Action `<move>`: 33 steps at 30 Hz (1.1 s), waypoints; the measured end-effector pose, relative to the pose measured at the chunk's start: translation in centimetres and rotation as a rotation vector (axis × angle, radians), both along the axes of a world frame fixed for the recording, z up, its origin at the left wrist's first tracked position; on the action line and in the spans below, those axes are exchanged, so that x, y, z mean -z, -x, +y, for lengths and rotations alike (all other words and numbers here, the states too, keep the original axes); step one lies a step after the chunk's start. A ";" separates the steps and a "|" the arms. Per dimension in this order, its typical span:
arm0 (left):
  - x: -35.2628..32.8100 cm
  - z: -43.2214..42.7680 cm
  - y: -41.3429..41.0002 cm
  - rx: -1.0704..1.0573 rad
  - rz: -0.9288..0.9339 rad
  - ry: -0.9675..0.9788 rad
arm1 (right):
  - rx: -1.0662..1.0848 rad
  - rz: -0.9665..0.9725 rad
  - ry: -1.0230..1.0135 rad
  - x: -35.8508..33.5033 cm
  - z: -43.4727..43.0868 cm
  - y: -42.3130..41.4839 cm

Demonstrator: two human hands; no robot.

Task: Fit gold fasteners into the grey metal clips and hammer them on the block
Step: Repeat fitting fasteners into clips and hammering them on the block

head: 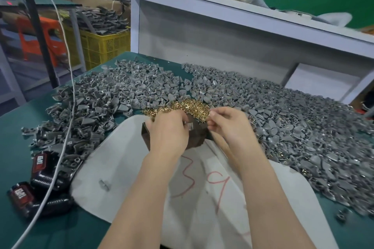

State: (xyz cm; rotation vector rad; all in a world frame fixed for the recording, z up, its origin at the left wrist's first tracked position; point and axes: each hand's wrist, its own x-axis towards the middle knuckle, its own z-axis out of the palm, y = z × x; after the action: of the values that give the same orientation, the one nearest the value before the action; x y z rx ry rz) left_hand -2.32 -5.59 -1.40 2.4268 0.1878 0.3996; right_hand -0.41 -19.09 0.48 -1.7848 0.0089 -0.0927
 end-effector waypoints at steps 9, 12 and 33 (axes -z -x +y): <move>-0.1 0.4 -0.1 -0.054 0.039 -0.062 | -0.026 -0.290 0.471 2.1 2.3 -0.1; 0.1 0.4 -0.2 -0.049 0.048 -0.069 | -0.021 -0.338 0.624 2.7 2.7 -0.1; 0.0 0.4 -0.4 -0.020 0.023 -0.139 | -0.006 -0.363 1.071 1.4 4.8 0.2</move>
State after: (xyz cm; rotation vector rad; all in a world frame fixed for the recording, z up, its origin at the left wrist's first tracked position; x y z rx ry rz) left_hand -1.95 -5.21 -1.43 2.5692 0.2009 0.4061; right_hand -0.59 -14.33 -0.87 -2.8054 -0.3684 -0.4871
